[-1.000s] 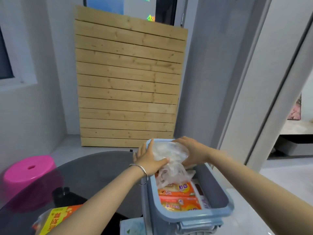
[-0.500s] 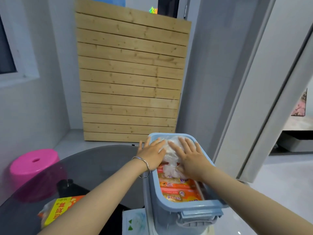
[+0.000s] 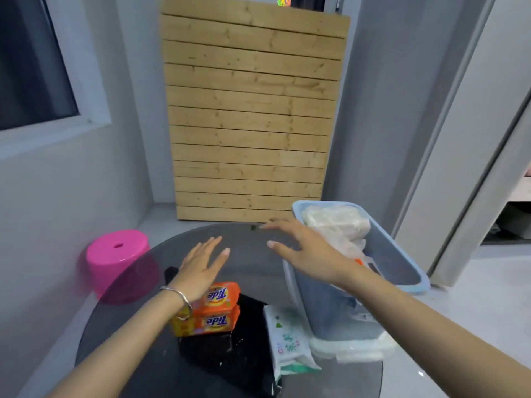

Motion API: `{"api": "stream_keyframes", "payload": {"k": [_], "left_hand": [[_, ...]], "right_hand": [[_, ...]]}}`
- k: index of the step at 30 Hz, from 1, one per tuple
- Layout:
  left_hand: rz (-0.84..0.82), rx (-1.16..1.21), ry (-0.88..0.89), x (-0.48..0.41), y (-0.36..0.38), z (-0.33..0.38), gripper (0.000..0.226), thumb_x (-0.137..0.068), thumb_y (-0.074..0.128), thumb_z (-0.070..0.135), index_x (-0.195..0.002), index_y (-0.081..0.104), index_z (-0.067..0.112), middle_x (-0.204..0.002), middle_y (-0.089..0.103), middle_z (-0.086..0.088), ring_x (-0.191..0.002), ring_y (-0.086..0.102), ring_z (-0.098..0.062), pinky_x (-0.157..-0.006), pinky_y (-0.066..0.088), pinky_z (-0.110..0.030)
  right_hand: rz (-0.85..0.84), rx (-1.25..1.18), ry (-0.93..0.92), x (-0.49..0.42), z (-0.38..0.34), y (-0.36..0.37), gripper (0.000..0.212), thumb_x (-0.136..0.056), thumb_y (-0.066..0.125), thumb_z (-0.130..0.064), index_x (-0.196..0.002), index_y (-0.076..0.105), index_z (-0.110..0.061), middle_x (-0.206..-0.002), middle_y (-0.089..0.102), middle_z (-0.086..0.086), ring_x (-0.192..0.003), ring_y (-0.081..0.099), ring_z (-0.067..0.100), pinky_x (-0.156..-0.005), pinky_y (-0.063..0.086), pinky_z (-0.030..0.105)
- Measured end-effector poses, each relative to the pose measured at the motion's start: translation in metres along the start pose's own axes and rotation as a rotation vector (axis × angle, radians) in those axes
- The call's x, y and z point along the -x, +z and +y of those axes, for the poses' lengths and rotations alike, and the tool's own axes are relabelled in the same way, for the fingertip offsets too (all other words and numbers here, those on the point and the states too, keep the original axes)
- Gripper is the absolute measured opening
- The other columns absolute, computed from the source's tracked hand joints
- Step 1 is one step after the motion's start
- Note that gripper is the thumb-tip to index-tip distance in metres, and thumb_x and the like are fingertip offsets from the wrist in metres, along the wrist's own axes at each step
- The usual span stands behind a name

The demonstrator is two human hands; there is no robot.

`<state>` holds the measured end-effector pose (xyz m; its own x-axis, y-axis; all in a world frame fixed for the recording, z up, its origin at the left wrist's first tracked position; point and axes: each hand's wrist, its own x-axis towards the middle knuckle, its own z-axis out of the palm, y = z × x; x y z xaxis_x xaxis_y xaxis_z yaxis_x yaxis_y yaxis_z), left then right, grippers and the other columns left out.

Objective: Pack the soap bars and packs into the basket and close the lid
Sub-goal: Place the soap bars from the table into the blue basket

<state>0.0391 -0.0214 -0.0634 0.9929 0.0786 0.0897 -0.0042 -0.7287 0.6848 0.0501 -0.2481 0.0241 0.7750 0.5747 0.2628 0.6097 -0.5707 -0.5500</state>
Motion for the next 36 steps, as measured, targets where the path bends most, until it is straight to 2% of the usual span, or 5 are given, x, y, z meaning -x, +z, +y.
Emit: {"api": "stream_keyframes", "payload": {"k": [6,12,20,28,36], "left_hand": [[-0.192,-0.041,-0.175,0.028,-0.015,-0.069,0.093,-0.080,0.060,0.052,-0.148,0.013,0.009,-0.151,0.031,-0.007,-0.139,0.030,-0.021,-0.116,0.024,-0.035],[-0.120,0.015,-0.028,0.049,-0.018,-0.094,0.066,-0.057,0.084,0.045,-0.110,0.049,0.030,-0.094,0.065,0.018,-0.087,0.063,-0.001,-0.078,0.054,-0.021],[0.116,0.142,0.262,0.033,-0.072,0.005,0.068,-0.042,0.074,0.072,-0.100,0.051,0.046,-0.091,0.067,0.028,-0.082,0.065,0.007,-0.061,0.054,-0.013],[0.104,0.177,0.402,-0.022,-0.022,0.145,0.067,-0.045,0.067,0.075,-0.099,0.048,0.039,-0.084,0.066,0.020,-0.074,0.065,0.004,-0.056,0.052,-0.014],[-0.048,-0.225,0.404,-0.068,0.071,0.161,0.065,-0.056,0.070,0.069,-0.103,0.056,0.026,-0.107,0.060,0.004,-0.100,0.051,-0.014,-0.084,0.046,-0.032]], "right_hand": [[-0.457,-0.032,0.227,-0.017,-0.003,0.109,0.092,-0.080,0.073,-0.034,-0.150,0.016,-0.017,-0.155,0.020,0.008,-0.140,0.031,0.023,-0.114,0.031,0.037],[-0.336,-0.038,0.284,-0.021,0.012,0.143,0.082,-0.068,0.083,-0.025,-0.136,0.040,-0.014,-0.133,0.053,0.006,-0.119,0.054,0.020,-0.098,0.047,0.031],[-0.036,-0.076,0.038,-0.020,-0.019,0.020,0.073,-0.063,0.086,-0.029,-0.126,0.051,-0.017,-0.114,0.064,-0.001,-0.102,0.062,0.010,-0.089,0.052,0.024],[0.054,-0.157,0.159,0.014,0.029,-0.113,0.068,-0.056,0.079,-0.041,-0.118,0.054,-0.031,-0.107,0.065,-0.013,-0.096,0.067,0.005,-0.072,0.057,0.016],[-0.034,0.051,0.338,0.040,0.131,-0.112,0.066,-0.066,0.083,-0.034,-0.125,0.054,-0.025,-0.117,0.063,-0.002,-0.104,0.063,0.014,-0.089,0.054,0.029]]}}
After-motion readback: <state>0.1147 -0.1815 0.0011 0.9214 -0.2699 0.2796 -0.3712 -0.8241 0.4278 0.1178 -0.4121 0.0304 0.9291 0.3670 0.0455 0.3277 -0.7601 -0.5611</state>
